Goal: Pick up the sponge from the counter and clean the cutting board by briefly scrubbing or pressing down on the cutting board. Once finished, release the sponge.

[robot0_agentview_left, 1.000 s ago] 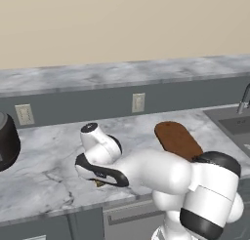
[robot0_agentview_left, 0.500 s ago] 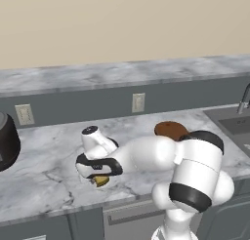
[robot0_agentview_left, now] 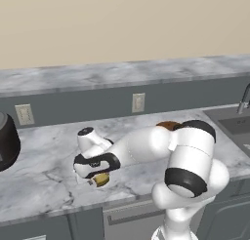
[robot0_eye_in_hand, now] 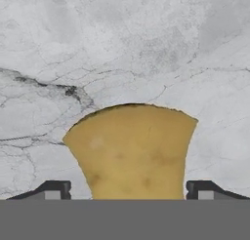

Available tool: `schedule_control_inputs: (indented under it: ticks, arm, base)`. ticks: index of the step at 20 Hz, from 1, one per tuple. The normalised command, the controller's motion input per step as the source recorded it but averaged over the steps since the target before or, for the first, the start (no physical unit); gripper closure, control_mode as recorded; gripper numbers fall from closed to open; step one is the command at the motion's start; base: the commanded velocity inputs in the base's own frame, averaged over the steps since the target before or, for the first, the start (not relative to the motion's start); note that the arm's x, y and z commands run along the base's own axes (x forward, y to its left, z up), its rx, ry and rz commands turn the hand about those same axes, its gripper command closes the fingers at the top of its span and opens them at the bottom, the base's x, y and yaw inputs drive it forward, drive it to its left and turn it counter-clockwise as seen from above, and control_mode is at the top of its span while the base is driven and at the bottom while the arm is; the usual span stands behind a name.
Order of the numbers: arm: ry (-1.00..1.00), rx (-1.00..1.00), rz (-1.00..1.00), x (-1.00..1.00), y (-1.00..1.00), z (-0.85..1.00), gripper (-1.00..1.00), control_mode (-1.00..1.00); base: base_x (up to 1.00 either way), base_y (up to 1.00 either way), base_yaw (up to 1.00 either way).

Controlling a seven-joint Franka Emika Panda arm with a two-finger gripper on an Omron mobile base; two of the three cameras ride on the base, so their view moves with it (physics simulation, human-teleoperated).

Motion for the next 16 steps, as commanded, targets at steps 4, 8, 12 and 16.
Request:
schedule_control_inputs:
  ticks: [4, 8, 12, 16]
  arm:
    - [0.00, 0.00, 0.00, 0.01, 0.00, -0.15, 1.00, -1.00]
    - [0.04, 0.00, 0.00, 0.00, 0.00, -0.18, 1.00, -1.00]
    - [0.03, 0.03, 0.00, 0.00, -0.31, -0.07, 1.00, -1.00]
    - [-0.13, 0.10, 0.00, -0.04, -0.74, 0.34, 1.00, -1.00]
  base:
    - [0.00, 0.00, 0.00]
    - [0.00, 0.00, 0.00]
    - [0.00, 0.00, 0.00]
    - [0.00, 0.00, 0.00]
